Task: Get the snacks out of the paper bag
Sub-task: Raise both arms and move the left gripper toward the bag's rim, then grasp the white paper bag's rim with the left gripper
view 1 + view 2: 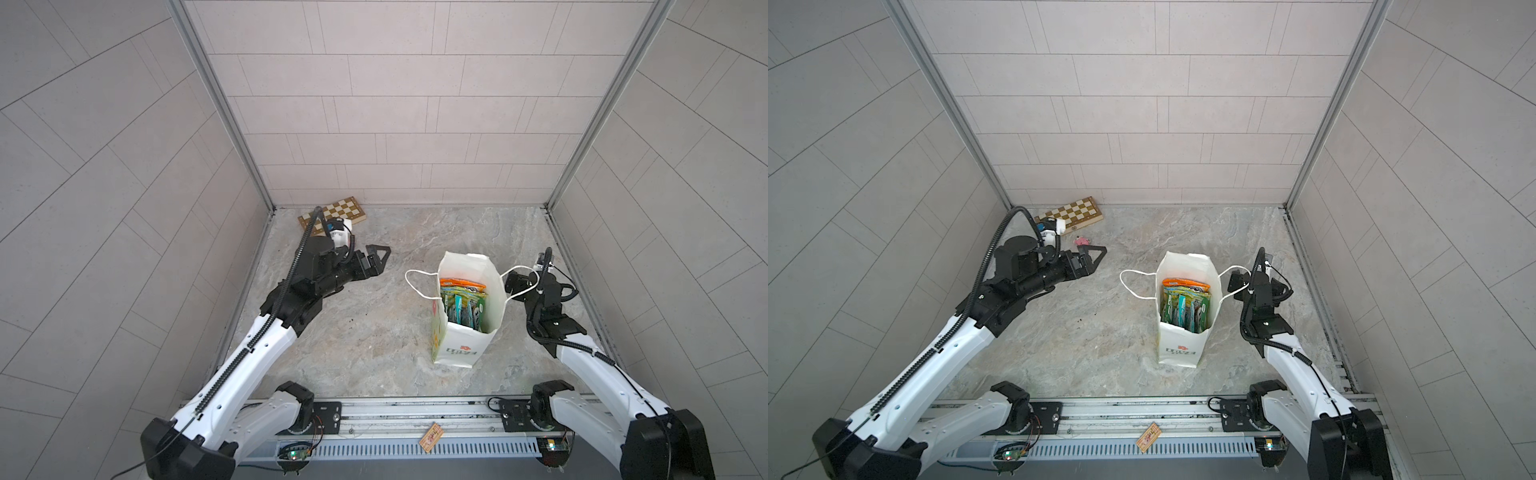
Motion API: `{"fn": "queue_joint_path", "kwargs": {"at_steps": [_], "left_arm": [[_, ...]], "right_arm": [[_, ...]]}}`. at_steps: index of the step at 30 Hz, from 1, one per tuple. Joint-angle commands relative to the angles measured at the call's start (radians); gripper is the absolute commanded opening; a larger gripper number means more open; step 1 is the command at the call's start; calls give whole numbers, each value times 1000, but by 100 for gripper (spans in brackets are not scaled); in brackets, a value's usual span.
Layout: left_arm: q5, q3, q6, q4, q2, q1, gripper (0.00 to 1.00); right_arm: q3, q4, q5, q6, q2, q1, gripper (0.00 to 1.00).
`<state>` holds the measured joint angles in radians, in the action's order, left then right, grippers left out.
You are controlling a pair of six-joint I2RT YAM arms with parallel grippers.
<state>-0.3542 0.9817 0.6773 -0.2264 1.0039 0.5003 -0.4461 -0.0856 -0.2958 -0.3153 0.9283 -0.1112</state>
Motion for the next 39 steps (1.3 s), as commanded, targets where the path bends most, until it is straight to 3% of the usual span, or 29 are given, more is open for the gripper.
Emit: {"fn": "queue_joint_path", "kwargs": {"at_steps": [1,8,16,28,31,33,35,36,39], "left_arm": [[4,19,82,39,-11,78,93],[77,37,149,111,66,194,87],[144,20,221,217,124,280,74],[172,47,261,227,212,322,58],[167,51,259,245,223,322,39],[166,57,251,251,226,322,18],[169,59,243,257,227,323,4],[170,61,237,256,228,322,0],[171,69,219,238,222,322,0]], "right_arm": [[9,62,44,-36,-22,-3,99],[9,74,76,-58,-20,-3,99],[12,64,89,-54,-5,-3,99],[15,66,93,-49,0,-2,99],[15,69,107,-54,0,-4,99],[17,72,121,-60,-2,-3,99],[18,80,135,-66,-6,-4,99],[20,83,144,-69,-8,-3,99],[20,101,162,-84,-19,-3,98]]}}
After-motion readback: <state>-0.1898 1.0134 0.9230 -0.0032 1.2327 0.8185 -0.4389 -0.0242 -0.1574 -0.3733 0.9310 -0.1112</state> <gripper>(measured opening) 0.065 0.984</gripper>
